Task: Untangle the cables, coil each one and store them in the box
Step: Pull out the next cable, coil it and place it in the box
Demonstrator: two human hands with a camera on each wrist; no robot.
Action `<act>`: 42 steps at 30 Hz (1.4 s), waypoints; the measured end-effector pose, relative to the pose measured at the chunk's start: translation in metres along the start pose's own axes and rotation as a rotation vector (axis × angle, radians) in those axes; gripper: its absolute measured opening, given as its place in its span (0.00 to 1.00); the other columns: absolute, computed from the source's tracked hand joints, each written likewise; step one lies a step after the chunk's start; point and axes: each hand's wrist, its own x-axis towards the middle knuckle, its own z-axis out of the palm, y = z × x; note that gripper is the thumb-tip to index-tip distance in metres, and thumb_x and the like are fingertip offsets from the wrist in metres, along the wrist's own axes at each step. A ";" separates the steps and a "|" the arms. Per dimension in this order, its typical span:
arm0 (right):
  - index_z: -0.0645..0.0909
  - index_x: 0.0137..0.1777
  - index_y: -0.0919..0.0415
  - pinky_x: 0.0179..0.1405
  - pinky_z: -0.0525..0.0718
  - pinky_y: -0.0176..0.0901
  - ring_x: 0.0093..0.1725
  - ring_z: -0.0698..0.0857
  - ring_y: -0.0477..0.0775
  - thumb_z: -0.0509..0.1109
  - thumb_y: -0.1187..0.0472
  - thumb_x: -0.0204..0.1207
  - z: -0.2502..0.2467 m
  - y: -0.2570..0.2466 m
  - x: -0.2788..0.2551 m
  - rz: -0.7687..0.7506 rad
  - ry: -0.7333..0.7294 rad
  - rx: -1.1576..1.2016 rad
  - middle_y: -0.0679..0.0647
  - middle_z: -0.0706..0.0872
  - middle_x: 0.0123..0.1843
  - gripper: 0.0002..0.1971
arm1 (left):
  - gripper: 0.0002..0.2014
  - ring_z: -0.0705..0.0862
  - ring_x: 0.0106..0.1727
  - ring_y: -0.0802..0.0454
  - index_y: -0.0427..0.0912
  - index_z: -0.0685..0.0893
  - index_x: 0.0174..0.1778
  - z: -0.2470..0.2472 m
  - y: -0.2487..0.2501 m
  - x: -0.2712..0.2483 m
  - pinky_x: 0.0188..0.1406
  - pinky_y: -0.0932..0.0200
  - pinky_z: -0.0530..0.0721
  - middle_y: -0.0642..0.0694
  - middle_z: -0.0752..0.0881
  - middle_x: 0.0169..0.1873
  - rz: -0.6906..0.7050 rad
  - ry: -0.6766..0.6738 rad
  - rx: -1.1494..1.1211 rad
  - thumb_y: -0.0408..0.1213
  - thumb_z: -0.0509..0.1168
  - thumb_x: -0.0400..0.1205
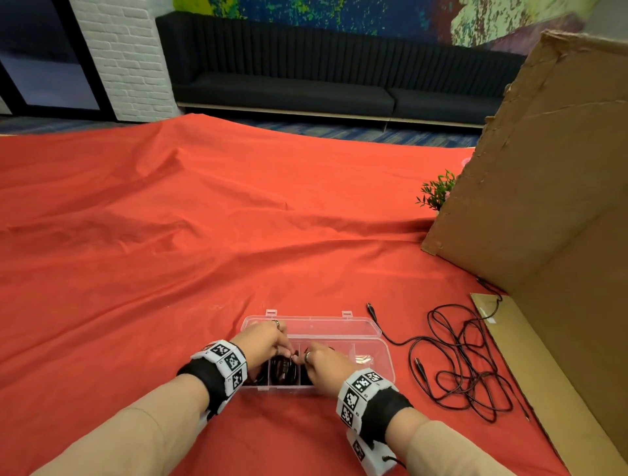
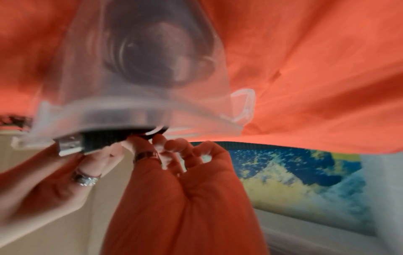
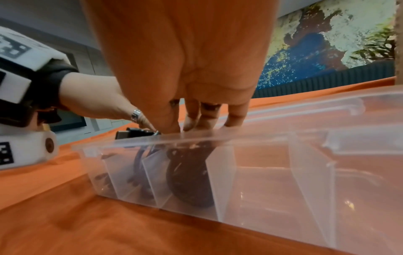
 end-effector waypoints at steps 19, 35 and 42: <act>0.75 0.71 0.63 0.53 0.78 0.62 0.57 0.82 0.67 0.54 0.68 0.82 -0.008 -0.009 -0.007 -0.076 -0.021 -0.237 0.62 0.79 0.60 0.19 | 0.04 0.80 0.60 0.46 0.50 0.84 0.45 -0.013 0.045 0.029 0.67 0.40 0.58 0.50 0.86 0.46 -0.360 -0.156 0.538 0.43 0.67 0.76; 0.78 0.63 0.68 0.49 0.79 0.58 0.56 0.82 0.69 0.56 0.64 0.80 -0.016 -0.005 -0.016 -0.155 -0.049 -0.279 0.66 0.82 0.57 0.16 | 0.12 0.79 0.61 0.46 0.47 0.84 0.51 -0.003 0.055 0.024 0.69 0.38 0.59 0.49 0.88 0.52 -0.310 -0.035 0.654 0.31 0.59 0.79; 0.68 0.76 0.59 0.53 0.78 0.67 0.62 0.79 0.68 0.52 0.66 0.83 -0.016 -0.013 -0.024 -0.195 -0.098 -0.365 0.63 0.77 0.62 0.21 | 0.11 0.81 0.58 0.44 0.45 0.86 0.49 -0.006 0.047 0.015 0.65 0.41 0.61 0.47 0.88 0.50 -0.183 -0.072 0.621 0.32 0.60 0.78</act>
